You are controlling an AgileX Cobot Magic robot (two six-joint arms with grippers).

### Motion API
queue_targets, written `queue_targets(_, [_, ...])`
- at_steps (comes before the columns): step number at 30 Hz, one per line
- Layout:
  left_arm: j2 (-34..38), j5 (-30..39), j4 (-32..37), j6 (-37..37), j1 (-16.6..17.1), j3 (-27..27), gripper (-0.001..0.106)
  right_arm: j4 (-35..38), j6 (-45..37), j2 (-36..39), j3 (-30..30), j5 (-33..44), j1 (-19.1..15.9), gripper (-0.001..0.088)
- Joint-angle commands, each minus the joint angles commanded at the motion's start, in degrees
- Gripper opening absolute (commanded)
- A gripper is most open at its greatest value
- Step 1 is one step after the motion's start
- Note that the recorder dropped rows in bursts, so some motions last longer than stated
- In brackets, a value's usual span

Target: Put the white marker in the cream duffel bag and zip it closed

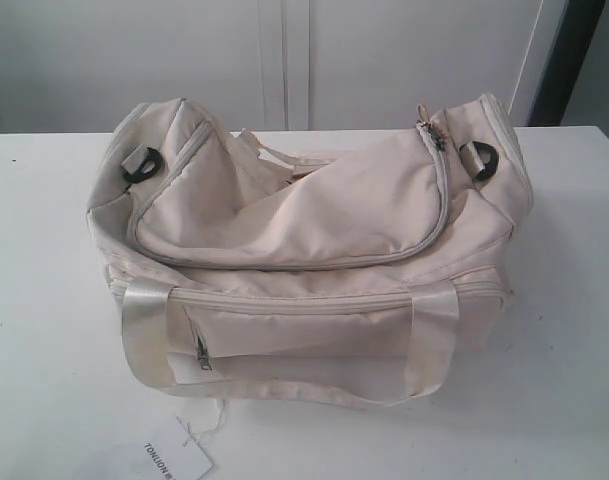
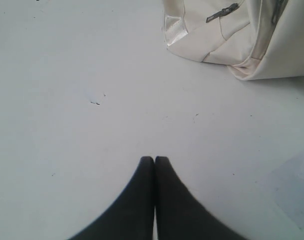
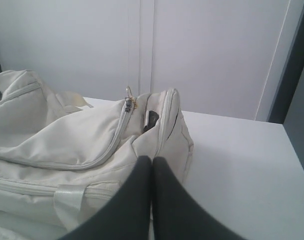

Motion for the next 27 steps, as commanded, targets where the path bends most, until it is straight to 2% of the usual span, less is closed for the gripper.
queue_targets(12, [0.00, 0.00, 0.00, 0.00, 0.00, 0.00, 0.000, -0.85, 0.00, -6.57, 0.00, 0.00, -8.56, 0.0000])
queue_targets(21, [0.00, 0.00, 0.00, 0.00, 0.00, 0.00, 0.000, -0.85, 0.00, -6.75, 0.49, -0.45, -8.56, 0.0000])
queue_targets(27, [0.00, 0.00, 0.00, 0.00, 0.00, 0.00, 0.000, -0.85, 0.00, -6.75, 6.49, -0.92, -8.56, 0.0000])
